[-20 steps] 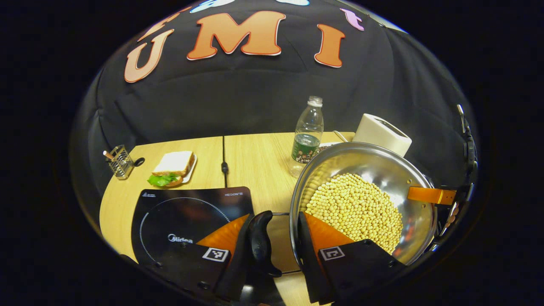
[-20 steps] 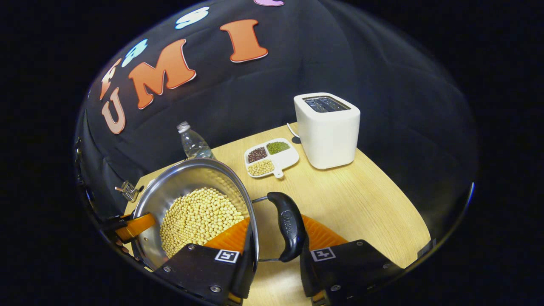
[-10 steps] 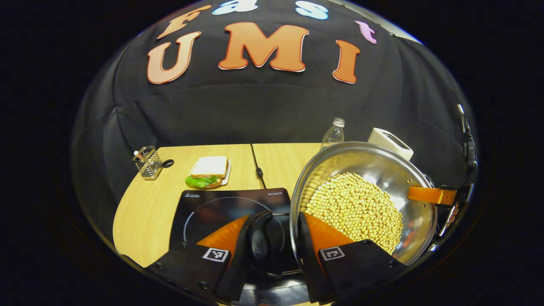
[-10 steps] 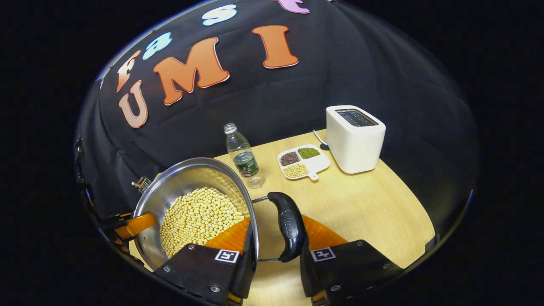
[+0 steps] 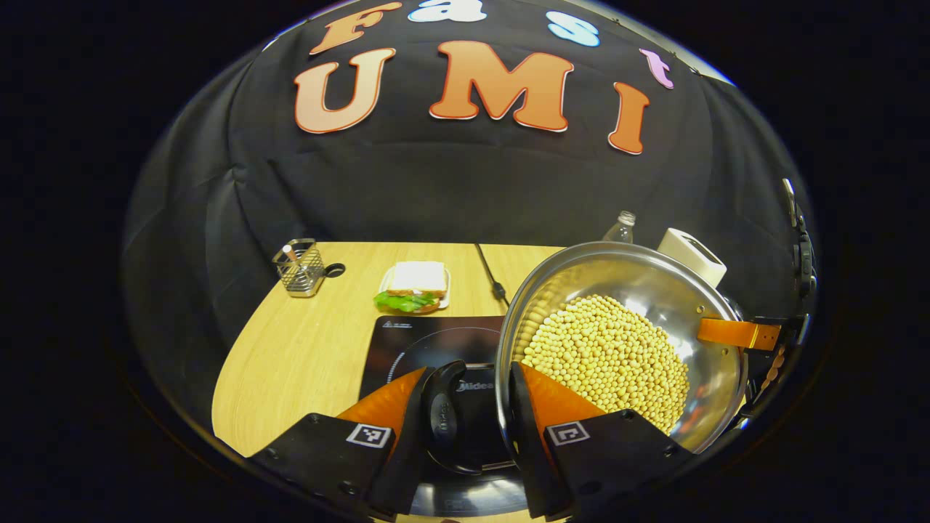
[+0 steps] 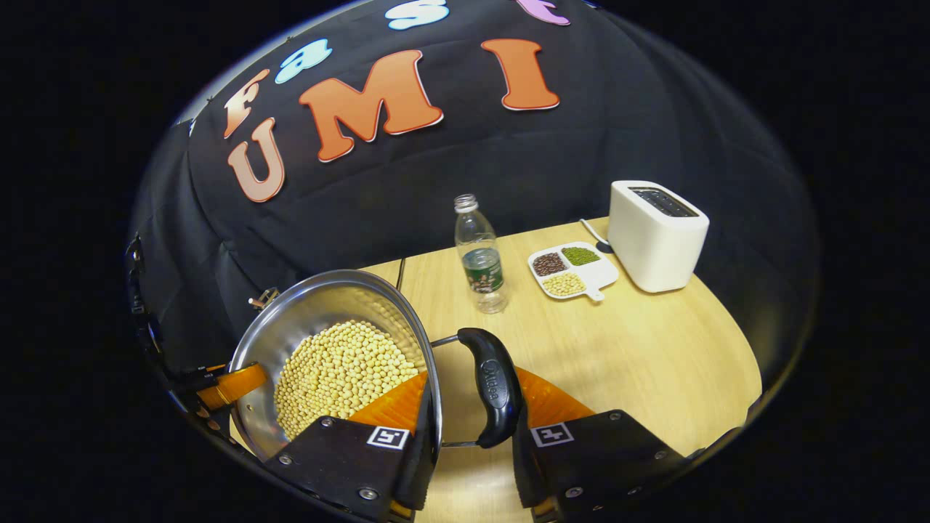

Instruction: First push the handle of the pot to place it horizontally, then grasp the pot with both hands and set it on the induction cooktop.

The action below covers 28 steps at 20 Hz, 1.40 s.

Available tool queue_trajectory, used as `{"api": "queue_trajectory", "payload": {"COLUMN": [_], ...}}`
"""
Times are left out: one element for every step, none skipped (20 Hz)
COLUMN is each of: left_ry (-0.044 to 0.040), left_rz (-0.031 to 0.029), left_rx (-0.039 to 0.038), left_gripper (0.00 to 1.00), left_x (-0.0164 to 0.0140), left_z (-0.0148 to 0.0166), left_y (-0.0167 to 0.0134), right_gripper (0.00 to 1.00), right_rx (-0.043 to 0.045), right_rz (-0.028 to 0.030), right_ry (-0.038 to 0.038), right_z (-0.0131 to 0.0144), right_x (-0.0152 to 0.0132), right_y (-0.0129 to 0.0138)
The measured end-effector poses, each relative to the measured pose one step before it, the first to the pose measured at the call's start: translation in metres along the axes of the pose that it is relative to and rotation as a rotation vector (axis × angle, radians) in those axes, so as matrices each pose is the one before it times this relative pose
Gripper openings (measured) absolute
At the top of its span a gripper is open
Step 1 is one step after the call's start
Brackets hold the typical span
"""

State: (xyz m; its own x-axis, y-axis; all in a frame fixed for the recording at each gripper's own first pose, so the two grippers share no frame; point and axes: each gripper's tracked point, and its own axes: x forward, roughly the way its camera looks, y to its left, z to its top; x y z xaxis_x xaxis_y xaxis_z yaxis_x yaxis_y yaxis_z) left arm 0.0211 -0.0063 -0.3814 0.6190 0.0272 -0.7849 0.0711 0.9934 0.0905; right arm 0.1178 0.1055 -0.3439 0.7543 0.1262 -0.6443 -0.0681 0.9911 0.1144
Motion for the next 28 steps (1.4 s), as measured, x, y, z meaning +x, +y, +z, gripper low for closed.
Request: {"api": "queue_trajectory", "payload": {"left_ry": [0.00224, 0.00411, 0.00566, 0.00606, 0.00888, 0.00705, 0.00610, 0.00354, 0.00116, 0.00122, 0.00429, 0.00871, 0.00843, 0.00856, 0.00969, 0.00682, 0.00445, 0.00798, 0.00923, 0.01194, 0.00249, -0.00283, -0.00558, -0.00161, 0.00690, 0.01349, -0.00851, -0.02117], "left_rz": [0.00750, 0.00525, 0.00505, 0.00505, 0.00456, 0.00574, 0.00734, 0.00749, 0.00700, 0.00640, 0.00698, 0.00610, 0.00396, 0.00304, 0.00400, 0.00371, 0.00442, 0.00231, 0.00123, 0.00042, -0.00200, 0.00003, -0.00107, 0.00109, 0.00512, 0.00994, 0.00619, 0.01703], "left_rx": [-0.00525, -0.00779, -0.00737, -0.01001, -0.00876, -0.00587, -0.00124, 0.00134, 0.00027, 0.00027, -0.00305, -0.00536, -0.00511, -0.00259, -0.00373, 0.00233, -0.00023, 0.00027, -0.00203, -0.00086, 0.00343, 0.00820, 0.01380, 0.00605, 0.00187, -0.00734, -0.00229, -0.00602], "left_gripper": [0.67, 0.67, 0.67, 0.67, 0.67, 0.67, 0.67, 0.63, 0.60, 0.62, 0.64, 0.67, 0.67, 0.67, 0.67, 0.67, 0.67, 0.67, 0.67, 0.67, 0.67, 0.64, 0.64, 0.64, 0.64, 0.63, 0.67, 0.71], "left_x": [-0.00053, 0.00029, 0.00075, 0.00304, 0.00182, 0.00239, 0.00182, 0.00173, 0.00191, 0.00223, 0.00216, 0.00185, 0.00163, 0.00261, 0.00509, 0.00383, 0.00313, 0.00343, 0.00355, 0.00260, 0.00200, 0.00113, -0.00092, -0.00186, -0.00032, -0.00109, 0.00328, -0.00374], "left_z": [-0.00225, -0.00219, -0.00252, -0.00290, -0.00332, -0.00313, -0.00176, -0.00017, -0.00158, -0.00097, -0.00172, -0.00414, -0.00318, -0.00236, -0.00352, -0.00294, -0.00066, -0.00134, -0.00351, -0.00031, 0.00354, 0.00472, -0.00229, -0.00036, -0.00258, -0.00111, 0.00343, 0.00736], "left_y": [0.00972, 0.00901, 0.00900, 0.00814, 0.00854, 0.00800, 0.00869, 0.00781, 0.00833, 0.00709, 0.00695, 0.00727, 0.00689, 0.00506, 0.00451, 0.00426, 0.00320, 0.00248, 0.00360, 0.00041, -0.00456, -0.00180, 0.00191, 0.00027, 0.00044, 0.00083, 0.00192, 0.00063], "right_gripper": [0.47, 0.47, 0.47, 0.46, 0.47, 0.47, 0.46, 0.47, 0.47, 0.47, 0.47, 0.47, 0.47, 0.47, 0.47, 0.47, 0.47, 0.47, 0.47, 0.47, 0.47, 0.47, 0.48, 0.49, 0.50, 0.49, 0.55, 0.58], "right_rx": [-0.00316, -0.00152, -0.00498, -0.00232, -0.00177, -0.00474, -0.00473, -0.00267, -0.00035, -0.00083, -0.00184, -0.00354, -0.00568, -0.00481, -0.00204, 0.00003, 0.00237, 0.00128, 0.00277, 0.00085, 0.00885, 0.00424, -0.00022, -0.00194, -0.00714, -0.00969, -0.00020, 0.00011], "right_rz": [0.00713, 0.00514, 0.00485, 0.00348, 0.00408, 0.00424, 0.00427, 0.00469, 0.00635, 0.00705, 0.00680, 0.00598, 0.00525, 0.00464, 0.00332, 0.00203, 0.00221, 0.00174, 0.00064, 0.00036, 0.00069, 0.00290, -0.00183, -0.00408, -0.00073, 0.00376, 0.00236, 0.00273], "right_ry": [0.00462, 0.00334, 0.00553, 0.00866, 0.00853, 0.00938, 0.00874, 0.00788, 0.00517, 0.00727, 0.01069, 0.00939, 0.00815, 0.00672, 0.00960, 0.01092, 0.01004, 0.01067, 0.01497, 0.01072, 0.00244, -0.00050, -0.00656, -0.00274, 0.00175, -0.00693, -0.00020, -0.01886], "right_z": [-0.00421, -0.00261, -0.00230, -0.00263, -0.00350, -0.00315, -0.00281, -0.00346, -0.00346, -0.00362, -0.00401, -0.00328, -0.00188, -0.00231, -0.00293, -0.00293, -0.00393, -0.00289, -0.00380, -0.00096, 0.00087, 0.00076, 0.00000, -0.00093, -0.00047, 0.00139, 0.00123, 0.00569], "right_x": [0.00272, 0.00337, 0.00497, 0.00697, 0.00500, 0.00506, 0.00414, 0.00511, 0.00519, 0.00522, 0.00395, 0.00487, 0.00601, 0.00500, 0.00673, 0.00639, 0.00532, 0.00529, 0.00238, 0.00158, 0.00340, -0.00014, 0.00048, 0.00090, 0.00014, -0.00092, -0.00266, -0.00655], "right_y": [0.00478, 0.00578, 0.00823, 0.00715, 0.00651, 0.00744, 0.00684, 0.00653, 0.00562, 0.00538, 0.00675, 0.00648, 0.00595, 0.00516, 0.00301, 0.00309, 0.00186, 0.00211, 0.00110, 0.00169, 0.00104, 0.00110, -0.00203, -0.00116, -0.00049, 0.00103, 0.00025, -0.00018]}}
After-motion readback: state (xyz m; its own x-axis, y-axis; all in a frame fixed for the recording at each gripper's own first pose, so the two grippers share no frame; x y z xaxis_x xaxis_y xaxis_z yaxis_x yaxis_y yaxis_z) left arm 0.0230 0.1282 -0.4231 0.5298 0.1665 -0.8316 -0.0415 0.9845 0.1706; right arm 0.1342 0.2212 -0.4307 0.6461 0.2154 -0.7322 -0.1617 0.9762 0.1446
